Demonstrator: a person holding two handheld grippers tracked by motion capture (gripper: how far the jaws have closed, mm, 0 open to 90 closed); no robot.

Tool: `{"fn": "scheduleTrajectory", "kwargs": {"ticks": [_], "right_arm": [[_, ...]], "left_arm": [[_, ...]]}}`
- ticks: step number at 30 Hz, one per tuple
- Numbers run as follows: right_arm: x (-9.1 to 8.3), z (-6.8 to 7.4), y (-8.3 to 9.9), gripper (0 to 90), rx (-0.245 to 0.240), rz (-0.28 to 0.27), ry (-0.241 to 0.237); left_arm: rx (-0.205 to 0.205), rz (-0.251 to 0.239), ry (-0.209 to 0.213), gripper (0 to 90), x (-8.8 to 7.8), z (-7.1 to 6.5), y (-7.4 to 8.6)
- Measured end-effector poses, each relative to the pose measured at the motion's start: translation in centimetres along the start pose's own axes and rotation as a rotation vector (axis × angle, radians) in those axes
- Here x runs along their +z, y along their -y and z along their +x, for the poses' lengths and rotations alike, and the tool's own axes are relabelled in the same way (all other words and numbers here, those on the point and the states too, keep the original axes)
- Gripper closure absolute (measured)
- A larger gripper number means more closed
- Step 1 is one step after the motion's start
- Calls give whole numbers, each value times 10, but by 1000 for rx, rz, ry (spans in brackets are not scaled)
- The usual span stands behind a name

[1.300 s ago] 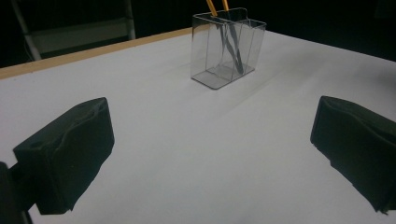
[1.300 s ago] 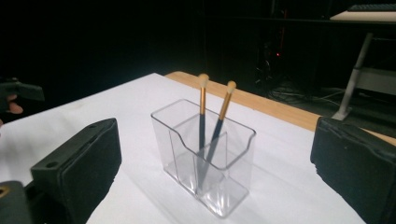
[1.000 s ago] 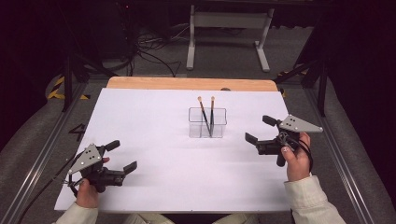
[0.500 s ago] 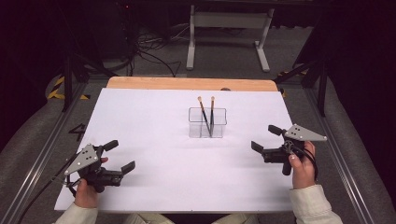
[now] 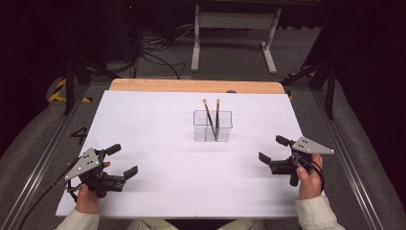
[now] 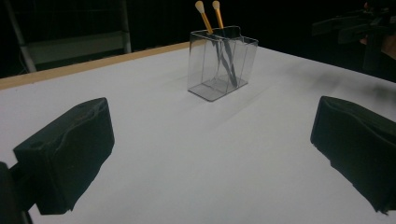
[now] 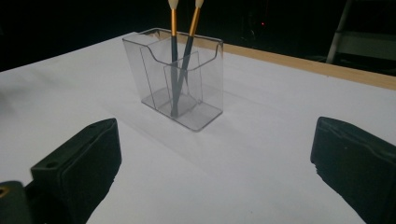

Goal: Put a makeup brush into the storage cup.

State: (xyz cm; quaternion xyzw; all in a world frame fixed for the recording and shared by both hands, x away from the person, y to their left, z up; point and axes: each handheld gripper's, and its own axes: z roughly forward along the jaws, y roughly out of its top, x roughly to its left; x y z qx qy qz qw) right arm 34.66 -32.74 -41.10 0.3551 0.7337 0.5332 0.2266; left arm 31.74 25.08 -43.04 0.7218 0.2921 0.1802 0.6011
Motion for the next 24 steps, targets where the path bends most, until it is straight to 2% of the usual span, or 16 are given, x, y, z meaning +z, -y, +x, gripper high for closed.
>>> {"fn": "scheduleTrajectory", "kwargs": {"ticks": [4, 8, 22, 24], "right_arm": [[1, -1, 7, 27, 5, 24, 0], [3, -1, 16, 23, -9, 63, 4], [10, 1, 30, 24, -3, 107, 7], [11, 1, 32, 24, 9, 102, 5]], "left_arm": [[0, 1, 4, 3, 0, 0, 0], [-4, 1, 9, 3, 0, 1, 1], [-40, -23, 38, 3, -2, 8, 4], [-41, -26, 35, 3, -2, 9, 5]]}}
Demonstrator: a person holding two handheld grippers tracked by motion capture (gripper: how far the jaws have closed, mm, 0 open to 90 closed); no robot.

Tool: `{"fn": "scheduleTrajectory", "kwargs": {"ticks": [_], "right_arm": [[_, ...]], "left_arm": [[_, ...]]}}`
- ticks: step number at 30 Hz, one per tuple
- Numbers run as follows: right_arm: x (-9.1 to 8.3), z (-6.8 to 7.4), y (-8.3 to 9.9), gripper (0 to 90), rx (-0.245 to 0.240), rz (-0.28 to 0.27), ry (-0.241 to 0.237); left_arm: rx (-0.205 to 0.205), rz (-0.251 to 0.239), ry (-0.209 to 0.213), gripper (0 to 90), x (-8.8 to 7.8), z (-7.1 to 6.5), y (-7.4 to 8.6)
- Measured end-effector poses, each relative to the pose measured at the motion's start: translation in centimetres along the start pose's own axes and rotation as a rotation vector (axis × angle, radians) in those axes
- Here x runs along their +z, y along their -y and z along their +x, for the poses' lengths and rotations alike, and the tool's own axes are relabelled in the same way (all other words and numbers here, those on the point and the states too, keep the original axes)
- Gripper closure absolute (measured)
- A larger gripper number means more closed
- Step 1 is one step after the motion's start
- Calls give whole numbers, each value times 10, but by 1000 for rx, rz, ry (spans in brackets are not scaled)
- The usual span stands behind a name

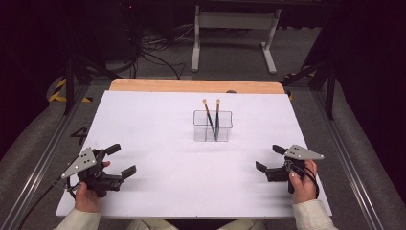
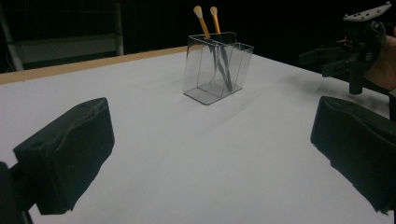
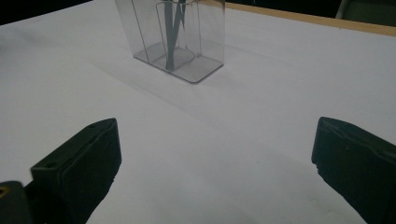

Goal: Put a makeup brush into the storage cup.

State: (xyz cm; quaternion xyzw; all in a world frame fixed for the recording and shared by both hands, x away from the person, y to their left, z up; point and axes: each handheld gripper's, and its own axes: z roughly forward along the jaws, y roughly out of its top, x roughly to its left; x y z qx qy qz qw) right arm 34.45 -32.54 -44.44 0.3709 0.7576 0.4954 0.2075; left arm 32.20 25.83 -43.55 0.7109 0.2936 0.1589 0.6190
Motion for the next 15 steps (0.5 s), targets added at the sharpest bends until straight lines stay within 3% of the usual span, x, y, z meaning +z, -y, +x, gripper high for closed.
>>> {"fn": "scheduleTrajectory", "kwargs": {"ticks": [2, 15], "right_arm": [[2, -1, 3, 24, 23, 2, -11], [3, 0, 6, 24, 22, 2, -14]], "left_arm": [[4, 1, -2, 3, 0, 0, 0], [-5, -2, 2, 3, -1, 2, 1]]}}
